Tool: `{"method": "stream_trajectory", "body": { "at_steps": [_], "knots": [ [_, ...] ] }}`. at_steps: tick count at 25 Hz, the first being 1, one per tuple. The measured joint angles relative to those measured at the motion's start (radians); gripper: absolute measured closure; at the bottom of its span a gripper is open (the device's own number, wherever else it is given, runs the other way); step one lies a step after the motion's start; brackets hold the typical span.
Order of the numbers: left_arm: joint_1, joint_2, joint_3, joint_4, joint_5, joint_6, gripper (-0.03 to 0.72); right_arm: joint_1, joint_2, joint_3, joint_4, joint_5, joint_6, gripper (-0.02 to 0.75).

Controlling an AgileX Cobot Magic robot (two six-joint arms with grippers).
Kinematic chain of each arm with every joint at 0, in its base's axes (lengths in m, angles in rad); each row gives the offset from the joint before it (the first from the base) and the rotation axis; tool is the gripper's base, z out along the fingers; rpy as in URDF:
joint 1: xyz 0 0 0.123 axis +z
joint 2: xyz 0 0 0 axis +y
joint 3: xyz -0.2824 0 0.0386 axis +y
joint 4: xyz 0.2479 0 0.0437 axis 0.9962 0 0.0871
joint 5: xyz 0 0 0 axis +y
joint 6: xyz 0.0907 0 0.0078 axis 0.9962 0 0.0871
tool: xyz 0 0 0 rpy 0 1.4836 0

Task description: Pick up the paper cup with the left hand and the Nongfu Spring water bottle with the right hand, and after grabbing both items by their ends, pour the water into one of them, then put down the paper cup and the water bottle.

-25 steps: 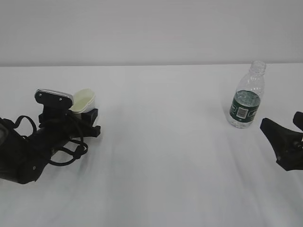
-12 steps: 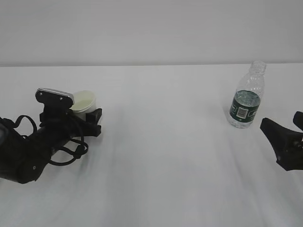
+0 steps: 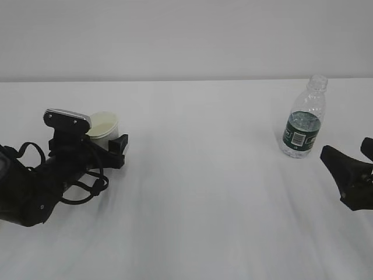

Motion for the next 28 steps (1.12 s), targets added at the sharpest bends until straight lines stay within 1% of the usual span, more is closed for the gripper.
{"method": "stream_trajectory", "body": {
  "at_steps": [3, 10, 18, 23, 28],
  "knots": [
    [0.0, 0.0, 0.004, 0.0, 0.0, 0.0, 0.001, 0.0, 0.0, 0.0, 0.0, 0.0, 0.0, 0.146],
    [0.0, -0.014, 0.036, 0.0, -0.002, 0.0, -0.001, 0.0, 0.0, 0.0, 0.0, 0.0, 0.0, 0.146],
    [0.0, -0.053, 0.118, -0.012, -0.005, 0.0, 0.0, 0.0, 0.0, 0.0, 0.0, 0.0, 0.003, 0.146],
    [0.0, -0.074, 0.18, -0.016, -0.005, 0.0, 0.003, 0.0, 0.0, 0.0, 0.0, 0.0, 0.05, 0.146],
    [0.0, -0.131, 0.243, -0.017, -0.005, 0.002, 0.009, 0.0, 0.0, 0.0, -0.029, 0.0, 0.07, 0.146]
  ]
}}
